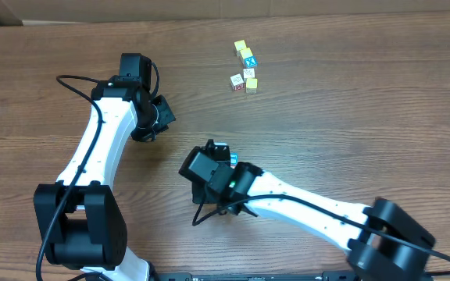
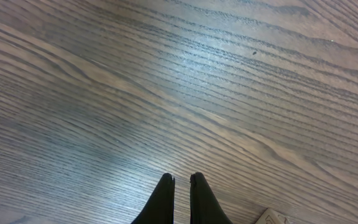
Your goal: Flip 4 blocks
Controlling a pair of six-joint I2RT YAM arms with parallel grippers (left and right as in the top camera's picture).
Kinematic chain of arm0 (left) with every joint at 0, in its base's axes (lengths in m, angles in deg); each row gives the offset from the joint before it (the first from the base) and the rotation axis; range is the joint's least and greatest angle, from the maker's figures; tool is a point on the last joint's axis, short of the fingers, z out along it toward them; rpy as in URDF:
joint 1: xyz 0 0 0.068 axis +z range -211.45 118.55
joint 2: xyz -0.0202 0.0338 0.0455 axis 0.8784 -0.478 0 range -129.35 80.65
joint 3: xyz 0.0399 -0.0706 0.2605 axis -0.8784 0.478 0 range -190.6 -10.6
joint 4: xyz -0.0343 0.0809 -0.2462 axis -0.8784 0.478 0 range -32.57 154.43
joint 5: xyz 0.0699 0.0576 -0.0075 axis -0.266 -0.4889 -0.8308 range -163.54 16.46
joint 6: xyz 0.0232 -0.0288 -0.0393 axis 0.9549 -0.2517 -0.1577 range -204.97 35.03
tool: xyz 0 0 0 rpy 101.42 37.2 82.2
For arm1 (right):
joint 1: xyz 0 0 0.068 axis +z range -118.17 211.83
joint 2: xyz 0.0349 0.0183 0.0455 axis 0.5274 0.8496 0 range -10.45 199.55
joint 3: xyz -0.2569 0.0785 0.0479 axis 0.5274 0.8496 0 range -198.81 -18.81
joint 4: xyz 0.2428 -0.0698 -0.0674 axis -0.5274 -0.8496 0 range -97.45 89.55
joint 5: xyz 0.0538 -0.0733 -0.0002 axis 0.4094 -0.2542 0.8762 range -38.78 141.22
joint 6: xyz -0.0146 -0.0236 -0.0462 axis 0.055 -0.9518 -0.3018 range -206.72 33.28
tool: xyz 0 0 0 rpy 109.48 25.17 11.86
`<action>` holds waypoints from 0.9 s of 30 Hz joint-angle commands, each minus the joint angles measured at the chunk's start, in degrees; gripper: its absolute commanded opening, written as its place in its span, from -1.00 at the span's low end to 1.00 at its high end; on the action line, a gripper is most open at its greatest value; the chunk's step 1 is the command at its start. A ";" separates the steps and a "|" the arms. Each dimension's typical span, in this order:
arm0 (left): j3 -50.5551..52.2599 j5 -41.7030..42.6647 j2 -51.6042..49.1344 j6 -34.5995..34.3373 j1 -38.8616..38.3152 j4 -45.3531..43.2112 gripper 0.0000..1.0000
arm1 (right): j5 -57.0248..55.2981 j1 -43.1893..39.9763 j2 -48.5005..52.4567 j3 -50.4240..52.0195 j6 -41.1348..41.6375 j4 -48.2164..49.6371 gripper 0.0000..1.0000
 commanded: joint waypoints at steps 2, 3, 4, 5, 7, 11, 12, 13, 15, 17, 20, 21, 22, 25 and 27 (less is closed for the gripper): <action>0.37 -0.63 -0.46 1.55 -0.57 0.09 -0.92 | -3.13 0.57 1.95 -1.57 -2.01 0.44 -0.92; 0.44 -0.63 -0.46 1.55 -0.57 0.11 -0.92 | -3.30 0.66 1.97 -1.57 -2.01 0.35 -0.92; 0.46 -0.63 -0.46 1.55 -0.57 0.11 -0.92 | -3.28 0.81 2.03 -1.57 -2.01 0.31 -0.92; 0.48 -0.63 -0.46 1.55 -0.57 0.11 -0.92 | -3.30 1.14 2.16 -1.57 -2.01 0.31 -0.92; 0.48 -0.63 -0.46 1.55 -0.57 0.11 -0.91 | -3.72 1.92 2.62 -1.55 -1.99 0.39 -0.92; 0.48 -0.63 -0.46 1.55 -0.55 0.46 -0.91 | -6.01 3.69 4.02 -1.55 -1.99 1.46 -0.92; 0.48 -0.63 -0.46 1.55 -0.57 0.59 -0.92 | -6.78 4.07 4.24 -1.55 -2.01 1.68 -0.92; 0.48 -0.63 -0.46 1.55 -0.57 0.68 -0.92 | -7.41 4.33 4.46 -1.55 -2.01 1.79 -0.92; 0.48 -0.66 -0.46 1.55 -0.57 0.94 -0.91 | -8.04 4.57 4.85 -1.55 -2.01 1.84 -0.92; 0.48 -0.83 -0.46 1.57 -0.55 1.16 -0.92 | -8.02 4.57 5.31 -1.55 -2.01 1.86 -0.92; 0.48 -0.81 -0.46 1.57 -0.79 1.57 -0.92 | -8.04 4.57 6.43 -1.51 -2.01 1.86 -0.92; 0.48 -0.81 -0.46 1.55 -0.81 1.60 -0.91 | -8.17 4.57 6.84 -1.51 -1.99 1.88 -0.92; 0.48 -0.81 -0.46 1.55 -0.81 1.57 -0.92 | -8.48 4.57 7.13 -1.51 -2.01 1.97 -0.92; 0.48 -0.81 -0.46 1.55 -0.81 1.51 -0.92 | -9.81 4.57 7.39 -1.51 -2.01 1.86 -0.92; 0.48 -0.81 -0.46 1.57 -0.81 1.60 -0.91 | -10.40 4.57 7.39 -1.51 -2.01 1.73 -0.92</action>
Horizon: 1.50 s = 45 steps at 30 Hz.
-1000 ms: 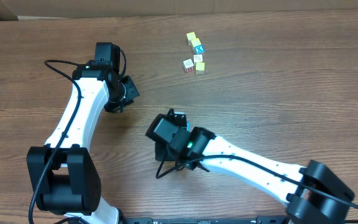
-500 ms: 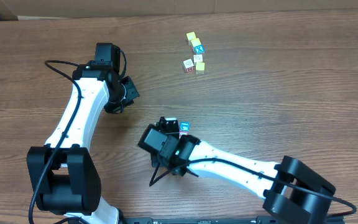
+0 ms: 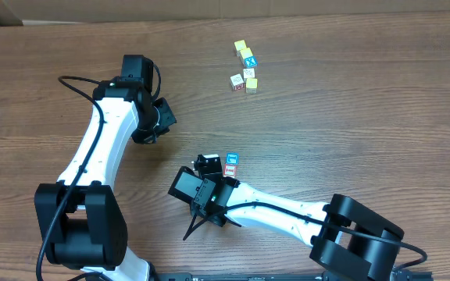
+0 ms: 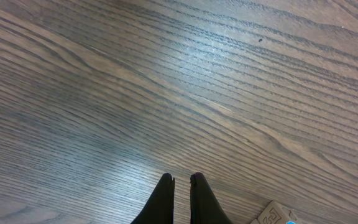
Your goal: Flip 4 blocks
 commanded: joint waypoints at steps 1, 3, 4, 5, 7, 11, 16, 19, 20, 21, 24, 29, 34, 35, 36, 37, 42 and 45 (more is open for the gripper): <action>0.37 -0.79 -0.44 1.53 -0.42 0.22 -0.91 | -2.43 0.04 0.11 -1.51 -0.42 0.04 -0.92; 0.37 -0.79 -0.44 1.53 -0.42 0.24 -0.91 | -3.02 -0.07 0.11 -1.51 -0.39 -0.52 -0.92; 0.37 -0.79 -0.44 1.53 -0.42 0.24 -0.91 | -3.45 -0.13 0.11 -1.51 -0.37 -0.90 -0.92; 0.37 -0.79 -0.44 1.53 -0.42 0.22 -0.92 | -3.82 -0.24 0.11 -1.51 -0.37 -1.29 -0.92; 0.37 -0.81 -0.44 1.53 -0.42 0.20 -0.91 | -4.24 -0.48 0.11 -1.51 -0.37 -2.05 -0.92; 0.37 -0.79 -0.44 1.53 -0.42 0.24 -0.92 | -4.24 -0.66 0.11 -1.53 -0.15 -2.80 -0.92; 0.37 -0.76 -0.44 1.53 -0.44 0.24 -0.91 | -4.24 -0.79 0.11 -1.53 -0.15 -3.02 -0.92; 0.37 -0.79 -0.44 1.55 -0.44 0.26 -0.92 | -4.22 -0.98 0.09 -1.55 -0.17 -3.41 -0.92; 0.37 -0.76 -0.44 1.55 -0.44 0.28 -0.91 | -4.24 -0.98 0.11 -1.57 -0.15 -3.72 -0.92; 0.37 -0.76 -0.44 1.55 -0.44 0.28 -0.92 | -4.22 -0.98 0.09 -1.60 -0.15 -3.80 -0.92; 0.37 -0.76 -0.44 1.53 -0.44 0.24 -0.92 | -4.24 -0.98 0.09 -2.03 -0.15 -4.15 -0.92; 0.37 -0.61 -0.44 1.55 -0.46 0.24 -0.92 | -4.46 -0.98 0.00 -2.69 -0.17 -4.39 -0.92; 0.37 -0.09 -0.46 3.85 -1.25 -0.52 -0.92 | -3.76 -0.98 -1.20 -5.44 -0.17 -6.75 -0.93; 0.37 0.74 -0.44 5.09 -1.66 -1.05 -0.92 | -3.74 -0.98 -1.86 -6.49 -0.02 -8.24 -0.93; 0.37 2.38 -0.46 7.06 -2.34 -2.05 -0.92 | -3.74 -0.98 -2.75 -7.63 0.50 -10.03 -0.93; 0.37 4.59 -0.46 9.68 -3.13 -3.21 -0.92 | -3.76 -1.01 -3.58 -8.33 1.55 -11.54 -0.93; 0.37 10.05 -0.79 17.92 -8.11 -7.69 -0.92 | -3.76 -1.90 -7.69 -8.98 12.87 -20.57 -0.93; 0.37 10.10 -2.36 20.09 -11.17 -9.05 -0.92 | -2.36 -2.80 -8.07 -8.66 19.80 -25.42 -0.93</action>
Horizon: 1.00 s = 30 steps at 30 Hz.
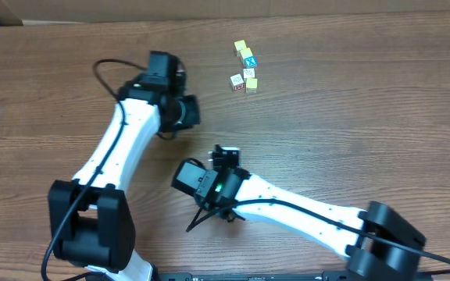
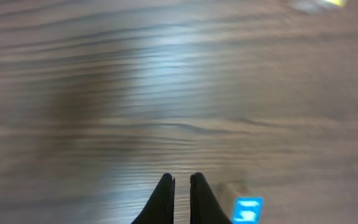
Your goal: Flip 4 blocks
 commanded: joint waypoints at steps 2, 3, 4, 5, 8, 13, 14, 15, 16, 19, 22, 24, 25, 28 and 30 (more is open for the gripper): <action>0.35 2.73 -3.89 8.59 -4.63 -2.12 -0.92 | 4.83 -1.46 -1.79 0.52 10.51 -0.94 -0.93; 0.35 2.73 -4.46 9.31 -5.14 -2.45 -0.92 | 5.68 -1.46 -1.79 0.87 10.51 -0.50 -0.92; 0.35 2.73 -5.51 10.16 -6.01 -3.06 -0.92 | 7.45 -1.46 -1.79 1.73 10.51 0.52 -0.93; 0.35 2.82 -6.38 10.67 -6.64 -3.56 -0.92 | 8.44 -1.46 -1.79 2.51 10.51 1.38 -0.93; 0.35 3.63 -9.22 12.31 -8.28 -5.14 -0.92 | 10.01 -1.25 -1.79 5.73 10.64 4.11 -0.93; 0.35 4.55 -12.55 13.11 -9.11 -6.86 -0.92 | 13.29 -1.31 -1.79 12.02 12.02 11.04 -0.93; 0.35 4.57 -12.79 13.09 -9.11 -6.91 -0.92 | 13.86 -1.40 -1.79 12.83 12.00 12.22 -0.93; 0.35 4.61 -13.05 13.07 -9.11 -6.93 -0.92 | 13.88 -1.46 -1.79 13.22 12.00 12.68 -0.93; 0.35 4.63 -13.14 13.07 -9.11 -6.88 -0.92 | 13.86 -1.49 -1.79 13.31 12.00 12.79 -0.93; 0.35 5.25 -13.18 13.07 -9.25 -6.62 -0.92 | 13.86 -1.46 -1.79 13.35 12.11 12.92 -0.93; 0.35 6.58 -13.25 13.07 -9.70 -6.58 -0.92 | 13.86 -1.46 -1.79 13.51 14.91 12.79 -0.93; 0.35 6.49 -13.27 13.07 -9.94 -6.71 -0.92 | 13.88 -1.46 -1.79 14.14 16.81 13.22 -0.93; 0.35 6.51 -13.27 13.05 -9.97 -6.78 -0.92 | 13.94 -1.46 -1.79 14.71 17.77 13.70 -0.93; 0.35 6.51 -13.27 13.05 -9.94 -6.12 -0.92 | 15.54 -1.68 -1.79 16.48 18.21 16.11 -0.93; 0.35 6.49 -13.27 13.07 -9.94 -5.42 -0.92 | 16.37 -2.01 -1.79 17.16 18.21 17.46 -0.93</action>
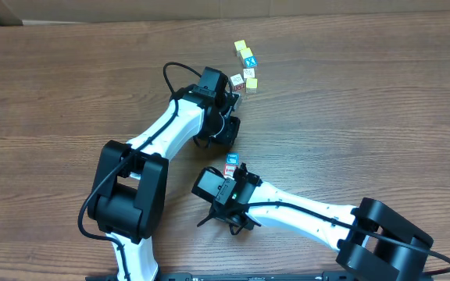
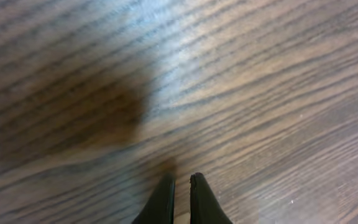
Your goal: Flip 4 blocks
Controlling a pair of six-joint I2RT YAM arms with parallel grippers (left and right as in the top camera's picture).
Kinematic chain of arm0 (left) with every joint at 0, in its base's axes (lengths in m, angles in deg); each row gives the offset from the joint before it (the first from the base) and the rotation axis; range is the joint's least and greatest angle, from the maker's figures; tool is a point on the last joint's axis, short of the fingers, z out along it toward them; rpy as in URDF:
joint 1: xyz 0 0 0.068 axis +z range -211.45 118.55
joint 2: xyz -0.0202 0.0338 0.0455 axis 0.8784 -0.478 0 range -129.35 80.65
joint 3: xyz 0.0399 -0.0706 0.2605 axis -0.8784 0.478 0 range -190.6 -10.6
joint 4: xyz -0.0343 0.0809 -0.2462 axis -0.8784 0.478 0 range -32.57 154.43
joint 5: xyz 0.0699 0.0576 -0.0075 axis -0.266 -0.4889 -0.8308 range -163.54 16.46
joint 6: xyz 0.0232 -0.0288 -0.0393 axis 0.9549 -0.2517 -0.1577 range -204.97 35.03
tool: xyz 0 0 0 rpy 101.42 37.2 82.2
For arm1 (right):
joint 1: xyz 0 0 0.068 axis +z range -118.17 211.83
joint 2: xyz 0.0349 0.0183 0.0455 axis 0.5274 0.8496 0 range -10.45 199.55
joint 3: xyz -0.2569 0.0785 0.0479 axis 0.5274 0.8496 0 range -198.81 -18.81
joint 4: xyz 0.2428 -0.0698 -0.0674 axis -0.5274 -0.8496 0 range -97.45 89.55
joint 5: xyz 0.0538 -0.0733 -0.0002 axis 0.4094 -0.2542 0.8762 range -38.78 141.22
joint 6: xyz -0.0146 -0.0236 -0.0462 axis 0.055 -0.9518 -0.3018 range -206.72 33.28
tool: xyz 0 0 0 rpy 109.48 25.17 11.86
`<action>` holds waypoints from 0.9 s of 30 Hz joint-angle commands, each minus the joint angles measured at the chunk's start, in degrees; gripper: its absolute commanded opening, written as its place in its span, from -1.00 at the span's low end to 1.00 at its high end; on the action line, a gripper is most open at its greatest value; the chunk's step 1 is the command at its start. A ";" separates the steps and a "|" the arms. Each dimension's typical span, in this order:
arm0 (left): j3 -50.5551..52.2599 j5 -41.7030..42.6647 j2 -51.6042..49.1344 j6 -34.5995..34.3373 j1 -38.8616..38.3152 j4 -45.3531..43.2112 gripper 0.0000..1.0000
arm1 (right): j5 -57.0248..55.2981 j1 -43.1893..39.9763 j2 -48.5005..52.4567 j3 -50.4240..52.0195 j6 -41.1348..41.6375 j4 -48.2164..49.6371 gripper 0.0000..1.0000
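Note:
Several small blocks (image 1: 245,65) sit clustered at the far middle of the wooden table (image 1: 366,117): yellow, blue-topped and white-and-red ones. One more block (image 1: 230,161), blue and red, lies apart, mid-table. My left gripper (image 1: 227,134) hangs between the cluster and that lone block; in the left wrist view the gripper (image 2: 182,179) is shut over bare wood, with no block in sight. My right gripper (image 1: 235,173) is right against the near side of the lone block; the overhead view does not show how its jaws stand.
A cable loops off the left arm (image 1: 170,129) near the cluster. The right arm (image 1: 303,211) lies across the near right of the table. A cardboard edge shows at the far left corner.
My left gripper has moved right and nearer, from left of the cluster to between it and the lone block. The right gripper has drawn back a little and the lone block shows again.
The left gripper, shut throughout, hung at the table's left for the first two moments, then stood nearer the cluster, and now near the lone block. The right gripper covered the lone block, then stood left of it, then covered it again; now the block shows.

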 commanded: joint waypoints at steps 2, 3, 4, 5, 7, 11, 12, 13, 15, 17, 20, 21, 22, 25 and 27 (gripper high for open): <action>0.24 1.07 -0.61 1.57 -0.46 0.90 -0.92 | 1.53 -0.79 -0.92 1.27 1.75 1.60 -0.92; 0.24 1.05 -0.61 1.60 -0.46 1.18 -0.92 | 1.53 -0.83 -0.92 1.27 1.75 2.14 -0.93; 0.24 1.01 -0.61 1.60 -0.46 1.42 -0.92 | 1.49 -0.83 -0.92 1.27 1.75 2.64 -0.93; 0.24 0.83 -0.61 1.57 -0.46 1.66 -0.92 | 1.46 -0.83 -0.92 1.27 1.75 2.99 -0.93; 0.26 0.55 -0.61 1.60 -0.48 1.90 -0.92 | 1.14 -0.83 -0.92 1.27 1.75 3.30 -0.93; 0.26 0.52 -0.61 1.60 -0.48 1.84 -0.92 | 0.42 -0.83 -0.90 1.27 2.86 3.45 -0.93; 0.26 0.52 -0.61 1.60 -0.48 1.86 -0.92 | 0.35 -0.83 -0.90 1.29 3.26 3.48 -0.93; 0.26 0.52 -0.63 1.60 -0.48 1.90 -0.92 | 0.20 -0.83 -0.90 1.29 3.28 3.54 -0.93; 0.26 0.52 -0.85 1.60 -0.48 2.03 -0.92 | -0.15 -0.83 -0.90 1.29 3.89 3.50 -0.93; 0.37 0.46 -1.33 1.60 -0.48 2.03 -0.92 | -0.70 -0.83 -0.90 1.29 4.76 3.54 -0.93; 0.42 0.46 -2.49 1.62 -0.48 2.01 -0.92 | -1.09 -0.83 -0.90 1.29 4.76 4.11 -0.93; 0.42 0.46 -2.84 1.64 -0.48 2.03 -0.92 | -1.09 -0.83 -0.90 1.29 4.76 4.22 -0.93; 0.42 0.48 -3.21 1.70 -0.48 2.03 -0.92 | -1.14 -0.83 -0.90 1.29 4.76 4.28 -0.93; 0.42 0.48 -3.61 1.86 -0.48 2.05 -0.92 | -1.73 -0.83 -0.83 1.49 4.76 4.85 -0.93; 0.39 0.87 -3.58 2.25 -0.48 2.03 -0.92 | -1.70 -0.83 -0.79 2.14 5.40 5.42 -0.93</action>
